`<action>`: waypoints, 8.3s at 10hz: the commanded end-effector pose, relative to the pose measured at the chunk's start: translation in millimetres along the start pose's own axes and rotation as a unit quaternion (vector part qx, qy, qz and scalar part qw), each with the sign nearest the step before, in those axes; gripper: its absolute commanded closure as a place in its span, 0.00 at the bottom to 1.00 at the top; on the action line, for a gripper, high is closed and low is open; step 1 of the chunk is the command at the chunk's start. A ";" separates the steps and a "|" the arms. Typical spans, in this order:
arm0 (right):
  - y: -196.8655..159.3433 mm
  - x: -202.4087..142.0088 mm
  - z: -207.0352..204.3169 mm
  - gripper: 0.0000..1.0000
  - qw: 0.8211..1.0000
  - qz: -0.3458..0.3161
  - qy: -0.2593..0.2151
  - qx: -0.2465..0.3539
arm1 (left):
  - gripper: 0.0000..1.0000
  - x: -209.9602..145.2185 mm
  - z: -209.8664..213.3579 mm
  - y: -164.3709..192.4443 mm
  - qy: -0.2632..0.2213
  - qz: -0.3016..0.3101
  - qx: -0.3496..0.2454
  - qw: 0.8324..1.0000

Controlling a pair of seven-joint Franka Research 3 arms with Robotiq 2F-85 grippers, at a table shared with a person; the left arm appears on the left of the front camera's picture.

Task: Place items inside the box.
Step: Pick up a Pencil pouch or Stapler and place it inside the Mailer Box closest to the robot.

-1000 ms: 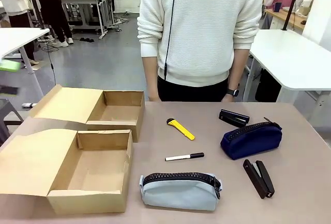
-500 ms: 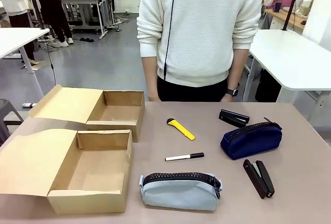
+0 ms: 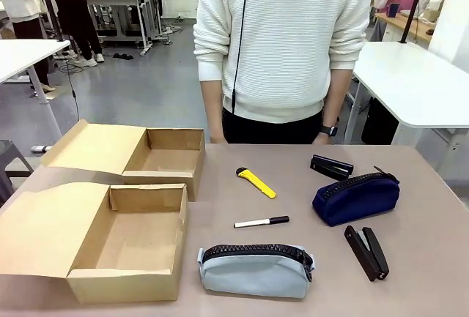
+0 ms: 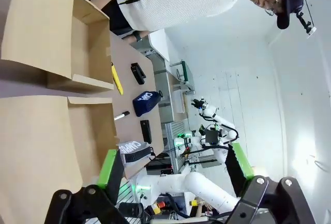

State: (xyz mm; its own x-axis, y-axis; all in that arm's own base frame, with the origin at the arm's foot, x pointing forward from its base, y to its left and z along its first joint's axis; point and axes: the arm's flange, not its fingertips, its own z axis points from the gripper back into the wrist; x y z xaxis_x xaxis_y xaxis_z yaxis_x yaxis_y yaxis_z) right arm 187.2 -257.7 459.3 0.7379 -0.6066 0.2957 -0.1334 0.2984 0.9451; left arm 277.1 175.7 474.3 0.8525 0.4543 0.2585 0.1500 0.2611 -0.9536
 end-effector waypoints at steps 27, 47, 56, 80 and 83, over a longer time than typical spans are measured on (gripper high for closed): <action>67.6 -2.4 -231.3 0.00 0.844 0.410 0.265 -0.220 | 0.00 1.5 -0.3 1.9 -0.005 -0.011 -0.011 1.000; -29.7 74.5 -551.4 0.00 0.633 0.523 0.453 -0.347 | 0.00 1.5 -0.3 1.9 -0.005 -0.011 -0.011 1.000; -106.5 51.6 -558.5 0.00 0.643 0.503 0.472 -0.332 | 0.00 1.5 -0.3 1.9 -0.005 -0.011 -0.011 1.000; 37.4 -36.1 -283.1 1.00 0.830 0.109 0.481 -0.259 | 0.00 1.5 -0.3 1.9 -0.005 -0.011 -0.011 1.000; 42.0 -63.4 -268.9 0.58 0.824 0.131 0.475 -0.279 | 0.00 1.5 -0.3 1.9 -0.005 -0.011 -0.011 1.000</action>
State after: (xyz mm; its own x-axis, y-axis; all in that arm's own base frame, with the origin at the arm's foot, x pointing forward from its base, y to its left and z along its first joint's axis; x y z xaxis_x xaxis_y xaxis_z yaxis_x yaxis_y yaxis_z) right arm 326.3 -13.7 438.2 0.9532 0.3007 -0.0331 -0.2231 0.7727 0.5943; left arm 278.9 178.6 472.6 0.8511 0.4557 0.2606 0.1533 0.2590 -0.9536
